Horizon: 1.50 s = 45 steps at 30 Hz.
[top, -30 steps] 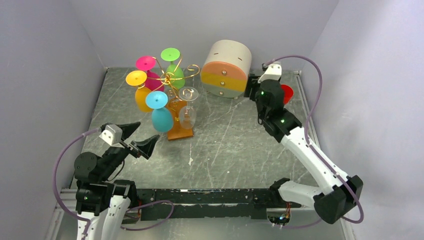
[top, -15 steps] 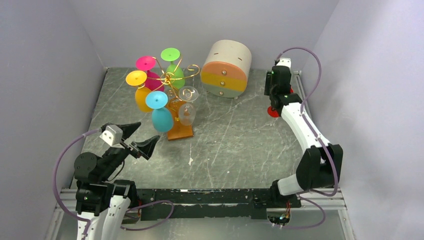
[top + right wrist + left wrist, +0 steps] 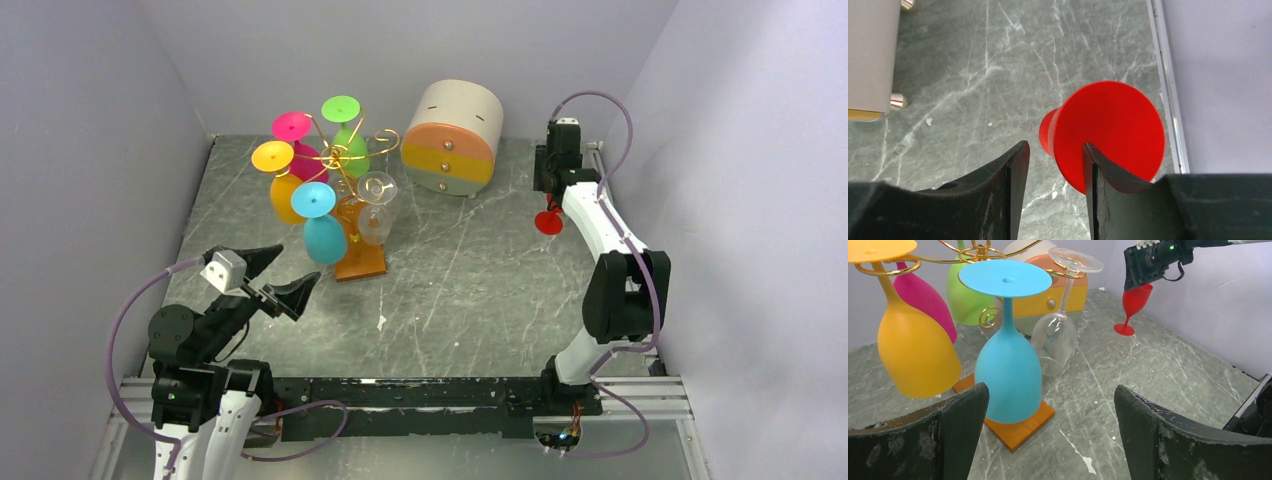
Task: Place the wine glass upside down on the wine glass rack
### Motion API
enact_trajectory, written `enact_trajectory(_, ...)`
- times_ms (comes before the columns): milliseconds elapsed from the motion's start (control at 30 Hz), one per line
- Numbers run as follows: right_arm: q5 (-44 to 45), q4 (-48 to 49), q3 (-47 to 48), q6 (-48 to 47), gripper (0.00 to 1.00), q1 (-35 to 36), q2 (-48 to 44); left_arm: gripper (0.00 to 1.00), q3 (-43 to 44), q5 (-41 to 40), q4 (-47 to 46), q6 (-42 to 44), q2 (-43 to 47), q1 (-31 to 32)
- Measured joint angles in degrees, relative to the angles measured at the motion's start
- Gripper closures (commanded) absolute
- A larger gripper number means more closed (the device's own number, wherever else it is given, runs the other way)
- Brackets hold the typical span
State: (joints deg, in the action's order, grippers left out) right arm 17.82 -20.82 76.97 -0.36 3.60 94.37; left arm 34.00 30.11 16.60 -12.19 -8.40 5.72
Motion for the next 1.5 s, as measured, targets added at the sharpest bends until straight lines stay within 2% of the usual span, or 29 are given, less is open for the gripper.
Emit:
enact_trajectory(167,-1.6,-1.0,0.1,-0.1,0.60,0.0,1.6,0.01,0.0,0.0,0.0,0.0,0.0,0.0)
enact_trajectory(733,-4.7,-3.4,0.6,1.6,1.00,0.0,1.1,0.01,0.0,0.6,0.0,0.4,0.2,0.0)
enact_trajectory(1167,-7.9,-7.1,0.5,5.6,1.00,0.7,-7.2,0.01,-0.9,0.0,-1.7,0.1,3.0,-0.1)
enact_trajectory(1500,-8.4,-11.3,-2.2,9.9,1.00,8.6,-16.1,0.02,-2.6,3.9,-6.7,2.6,4.7,-0.1)
